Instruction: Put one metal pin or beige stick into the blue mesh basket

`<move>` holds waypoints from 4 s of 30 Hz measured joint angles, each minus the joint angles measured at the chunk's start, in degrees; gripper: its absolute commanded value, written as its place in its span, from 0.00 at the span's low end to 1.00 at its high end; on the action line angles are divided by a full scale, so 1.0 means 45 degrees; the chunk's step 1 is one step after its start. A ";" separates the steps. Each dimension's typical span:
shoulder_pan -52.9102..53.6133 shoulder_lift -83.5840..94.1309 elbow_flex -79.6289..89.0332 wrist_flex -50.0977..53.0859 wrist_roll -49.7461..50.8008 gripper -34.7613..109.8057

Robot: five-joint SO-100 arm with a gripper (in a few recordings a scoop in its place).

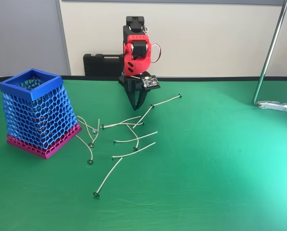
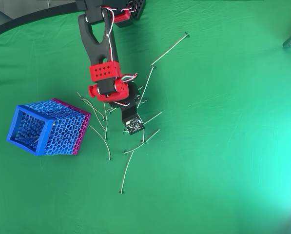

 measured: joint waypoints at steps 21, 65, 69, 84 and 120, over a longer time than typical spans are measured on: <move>-0.0098 -0.1016 -0.0410 -0.0039 -0.0273 0.36; -0.0430 -0.3633 -0.2187 0.0020 -0.0313 0.35; -0.0430 -0.3809 -0.2324 0.0000 -0.0313 0.35; -0.0430 -0.4277 -0.2617 0.0000 -0.0313 0.32; -0.0605 -0.4473 -0.3027 0.0020 -0.0078 0.25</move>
